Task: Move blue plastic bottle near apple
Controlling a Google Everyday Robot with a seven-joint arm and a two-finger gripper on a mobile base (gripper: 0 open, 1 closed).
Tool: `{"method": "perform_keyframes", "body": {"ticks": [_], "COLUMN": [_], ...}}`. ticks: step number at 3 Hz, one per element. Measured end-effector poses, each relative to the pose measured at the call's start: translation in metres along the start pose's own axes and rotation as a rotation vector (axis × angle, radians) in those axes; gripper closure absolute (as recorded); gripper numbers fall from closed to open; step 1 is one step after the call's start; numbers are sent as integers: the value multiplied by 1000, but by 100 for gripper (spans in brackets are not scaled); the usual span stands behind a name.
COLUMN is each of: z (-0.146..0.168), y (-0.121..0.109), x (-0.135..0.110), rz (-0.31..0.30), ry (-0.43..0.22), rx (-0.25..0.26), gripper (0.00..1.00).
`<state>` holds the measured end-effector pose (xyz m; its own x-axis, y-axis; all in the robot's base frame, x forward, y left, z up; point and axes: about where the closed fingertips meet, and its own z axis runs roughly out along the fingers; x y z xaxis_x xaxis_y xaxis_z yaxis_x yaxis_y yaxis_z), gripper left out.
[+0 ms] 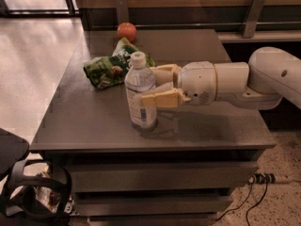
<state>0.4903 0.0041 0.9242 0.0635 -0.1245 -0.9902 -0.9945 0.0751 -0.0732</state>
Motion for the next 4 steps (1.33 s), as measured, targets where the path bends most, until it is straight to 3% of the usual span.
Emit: {"method": "perform_keyframes", "body": {"ticks": [2, 3, 4], "z": [4, 4, -16], "y": [2, 2, -31], "x": [-3, -3, -36], "rz": [-5, -5, -13], "ry": [1, 1, 55], "rx": [-7, -7, 63], "gripper": [100, 100, 100]}}
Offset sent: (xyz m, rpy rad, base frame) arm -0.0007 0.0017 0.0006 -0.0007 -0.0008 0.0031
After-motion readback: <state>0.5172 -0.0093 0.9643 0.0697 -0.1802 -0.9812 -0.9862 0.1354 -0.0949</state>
